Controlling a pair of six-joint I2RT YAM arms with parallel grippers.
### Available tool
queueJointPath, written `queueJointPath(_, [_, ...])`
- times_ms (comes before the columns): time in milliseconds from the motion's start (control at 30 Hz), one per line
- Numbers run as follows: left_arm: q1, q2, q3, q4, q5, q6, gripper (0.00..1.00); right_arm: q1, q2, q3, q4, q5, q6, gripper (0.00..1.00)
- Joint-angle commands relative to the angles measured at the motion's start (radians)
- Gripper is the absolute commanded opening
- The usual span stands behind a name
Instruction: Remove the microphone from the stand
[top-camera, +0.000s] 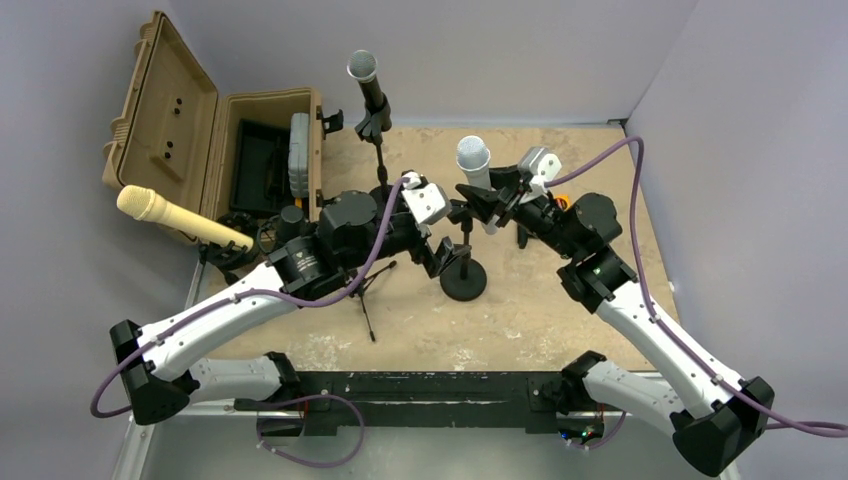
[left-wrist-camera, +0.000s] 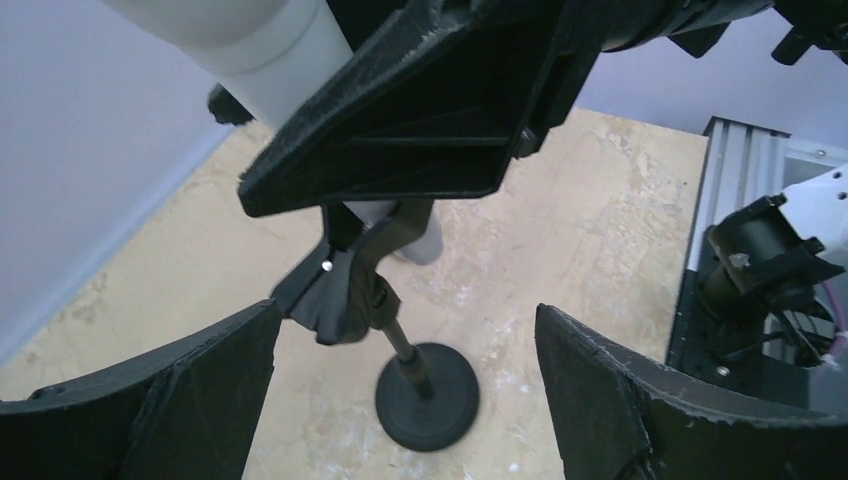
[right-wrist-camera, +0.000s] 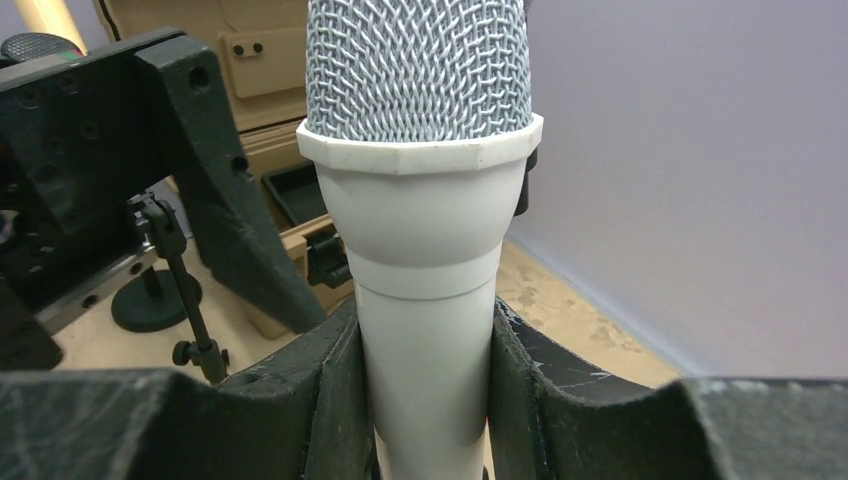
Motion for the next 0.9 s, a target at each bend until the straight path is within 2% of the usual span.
queueJointPath(0, [0.079, 0.0, -0.047, 0.233, 0.09, 0.084, 0.95, 0.005, -0.038, 0.0, 0.123, -0.028, 0.031, 0.0])
queueJointPath(133, [0.175, 0.026, -0.053, 0.276, 0.244, 0.045, 0.95, 0.005, -0.054, -0.01, 0.126, -0.027, 0.03, 0.0])
queueJointPath(333, [0.188, 0.081, -0.028, 0.228, 0.353, 0.125, 0.92, 0.005, -0.06, -0.013, 0.132, -0.024, 0.029, 0.0])
queueJointPath(567, [0.189, 0.147, -0.005, 0.215, 0.347, 0.141, 0.88, 0.004, -0.052, -0.016, 0.135, -0.032, 0.03, 0.0])
queueJointPath(767, [0.189, 0.16, -0.032, 0.256, 0.35, 0.117, 0.73, 0.004, -0.054, -0.013, 0.134, -0.027, 0.03, 0.0])
queueJointPath(867, [0.189, 0.152, -0.044, 0.276, 0.347, 0.104, 0.7, 0.004, -0.051, -0.016, 0.136, -0.028, 0.029, 0.0])
